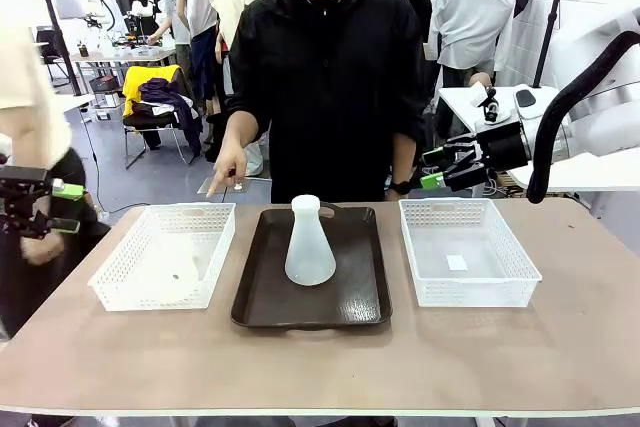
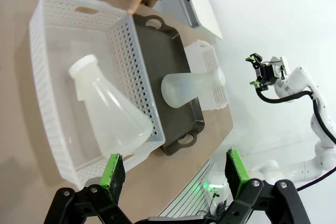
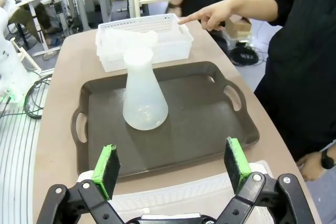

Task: Prepare the laboratory tools.
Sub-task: Pick up the Big flask that the person points to.

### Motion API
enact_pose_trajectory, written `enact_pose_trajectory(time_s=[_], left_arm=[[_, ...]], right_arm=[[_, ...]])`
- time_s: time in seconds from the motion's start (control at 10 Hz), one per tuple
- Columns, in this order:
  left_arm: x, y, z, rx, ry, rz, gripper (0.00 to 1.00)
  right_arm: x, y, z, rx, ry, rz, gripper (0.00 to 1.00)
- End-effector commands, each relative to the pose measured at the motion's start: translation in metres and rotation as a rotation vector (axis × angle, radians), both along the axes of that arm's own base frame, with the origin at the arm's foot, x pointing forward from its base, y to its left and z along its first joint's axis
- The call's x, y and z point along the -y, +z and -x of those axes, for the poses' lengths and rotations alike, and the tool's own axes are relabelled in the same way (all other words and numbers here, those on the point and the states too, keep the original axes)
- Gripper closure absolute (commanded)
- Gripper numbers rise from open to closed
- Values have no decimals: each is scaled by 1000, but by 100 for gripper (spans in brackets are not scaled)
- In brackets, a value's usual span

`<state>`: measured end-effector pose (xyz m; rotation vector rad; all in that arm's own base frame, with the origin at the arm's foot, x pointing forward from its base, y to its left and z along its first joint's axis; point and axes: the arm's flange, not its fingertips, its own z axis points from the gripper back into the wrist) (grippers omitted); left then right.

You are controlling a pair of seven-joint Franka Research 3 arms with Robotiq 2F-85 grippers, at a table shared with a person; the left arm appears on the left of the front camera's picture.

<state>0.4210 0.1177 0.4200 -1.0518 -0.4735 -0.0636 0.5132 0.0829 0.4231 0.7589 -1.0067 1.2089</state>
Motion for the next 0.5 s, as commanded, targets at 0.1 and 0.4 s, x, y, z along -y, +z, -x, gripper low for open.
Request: enact_pose_trajectory(time_s=[0.1,0.4], left_arm=[[59,67,-17,0,-19,-203,0],[113,100,-33,3,44,-464,0]], right_arm=[[0,1,1,1,2,4,0],[0,1,1,1,2,4,0]])
